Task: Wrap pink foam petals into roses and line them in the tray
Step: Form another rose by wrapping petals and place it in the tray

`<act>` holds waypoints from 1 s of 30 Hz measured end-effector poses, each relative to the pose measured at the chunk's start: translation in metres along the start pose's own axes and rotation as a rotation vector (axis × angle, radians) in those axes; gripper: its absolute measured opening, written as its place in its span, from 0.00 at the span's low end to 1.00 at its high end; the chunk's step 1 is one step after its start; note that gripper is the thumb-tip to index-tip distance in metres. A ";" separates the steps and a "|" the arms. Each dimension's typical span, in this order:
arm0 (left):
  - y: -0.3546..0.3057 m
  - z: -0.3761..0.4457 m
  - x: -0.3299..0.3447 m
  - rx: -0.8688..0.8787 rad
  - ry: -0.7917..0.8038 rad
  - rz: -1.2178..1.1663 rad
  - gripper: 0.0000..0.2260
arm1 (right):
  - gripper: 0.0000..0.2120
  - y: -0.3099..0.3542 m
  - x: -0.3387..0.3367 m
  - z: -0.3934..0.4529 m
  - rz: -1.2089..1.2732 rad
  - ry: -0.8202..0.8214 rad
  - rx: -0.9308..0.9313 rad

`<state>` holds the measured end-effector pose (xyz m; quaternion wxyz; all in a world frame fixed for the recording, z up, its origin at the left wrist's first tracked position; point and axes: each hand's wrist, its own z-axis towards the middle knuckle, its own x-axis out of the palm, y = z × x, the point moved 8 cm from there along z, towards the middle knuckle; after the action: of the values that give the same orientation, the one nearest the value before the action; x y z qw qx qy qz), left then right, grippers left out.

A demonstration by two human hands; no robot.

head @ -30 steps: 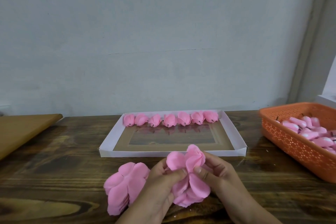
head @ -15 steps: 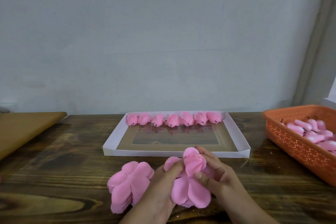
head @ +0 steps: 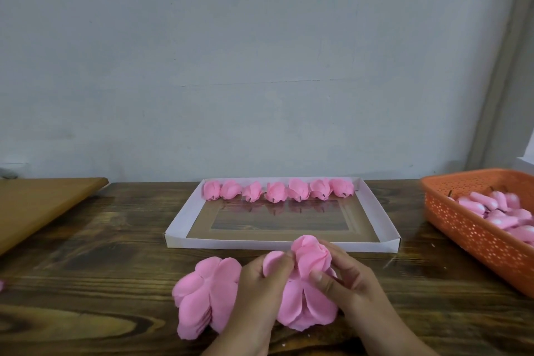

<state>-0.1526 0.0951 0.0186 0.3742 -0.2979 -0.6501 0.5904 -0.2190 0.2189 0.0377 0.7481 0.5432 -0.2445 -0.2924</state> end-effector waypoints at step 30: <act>0.006 0.004 0.002 -0.021 0.096 -0.024 0.09 | 0.20 -0.011 -0.020 0.001 0.207 -0.161 -0.002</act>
<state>-0.1569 0.0951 0.0130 0.4090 -0.3219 -0.6410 0.5641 -0.2357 0.2293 0.0269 0.7527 0.4892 -0.3582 -0.2566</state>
